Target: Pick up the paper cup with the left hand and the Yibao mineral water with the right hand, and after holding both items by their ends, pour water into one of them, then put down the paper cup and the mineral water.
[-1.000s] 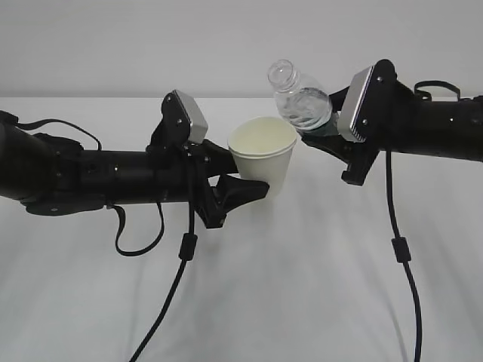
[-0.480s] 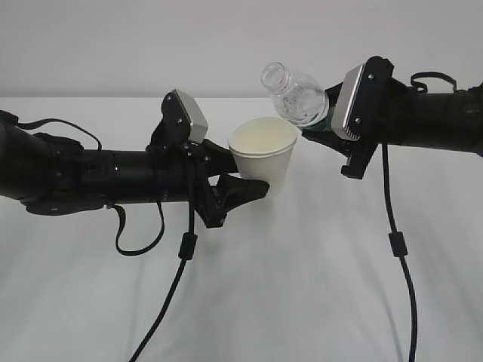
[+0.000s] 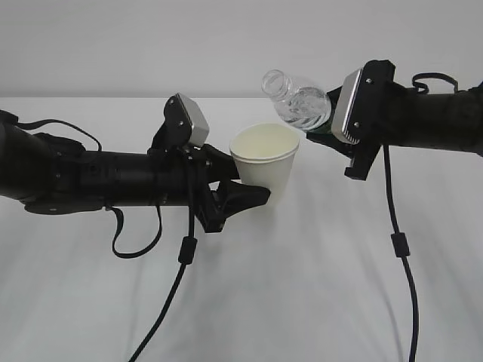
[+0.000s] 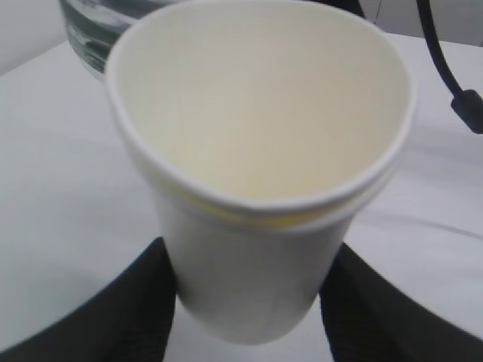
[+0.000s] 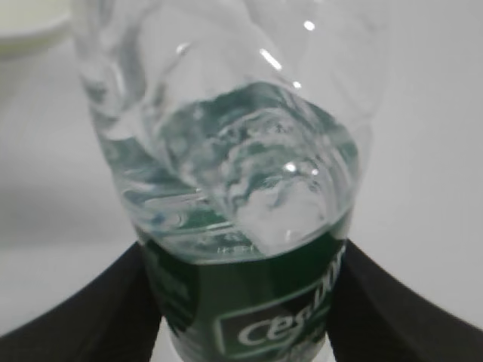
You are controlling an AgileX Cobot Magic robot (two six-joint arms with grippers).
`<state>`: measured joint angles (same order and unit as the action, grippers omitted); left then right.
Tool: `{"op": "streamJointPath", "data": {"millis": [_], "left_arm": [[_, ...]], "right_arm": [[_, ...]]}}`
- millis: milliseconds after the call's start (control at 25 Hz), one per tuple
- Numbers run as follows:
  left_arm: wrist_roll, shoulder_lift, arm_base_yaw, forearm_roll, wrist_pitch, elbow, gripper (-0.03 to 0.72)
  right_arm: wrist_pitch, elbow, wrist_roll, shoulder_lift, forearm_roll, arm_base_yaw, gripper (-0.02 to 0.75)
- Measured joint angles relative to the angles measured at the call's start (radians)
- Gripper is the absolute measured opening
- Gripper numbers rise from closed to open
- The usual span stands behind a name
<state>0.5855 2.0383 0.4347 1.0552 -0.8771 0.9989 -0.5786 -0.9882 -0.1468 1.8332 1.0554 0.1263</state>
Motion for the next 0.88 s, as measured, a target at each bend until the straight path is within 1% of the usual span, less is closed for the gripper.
{"op": "streamJointPath", "data": {"millis": [240, 440, 880], "left_arm": [[0.017, -0.002, -0.017, 0.011, 0.000, 0.000, 0.406], [0.047, -0.004, -0.039, 0.051, 0.000, 0.000, 0.406], [0.061, -0.023, -0.040, 0.078, 0.025, 0.000, 0.405]], "right_arm": [[0.018, 0.000, -0.036, 0.000, -0.023, 0.000, 0.456], [0.026, 0.000, -0.050, 0.000, -0.037, 0.000, 0.456], [0.031, -0.004, -0.087, 0.000, -0.038, 0.000, 0.456]]}}
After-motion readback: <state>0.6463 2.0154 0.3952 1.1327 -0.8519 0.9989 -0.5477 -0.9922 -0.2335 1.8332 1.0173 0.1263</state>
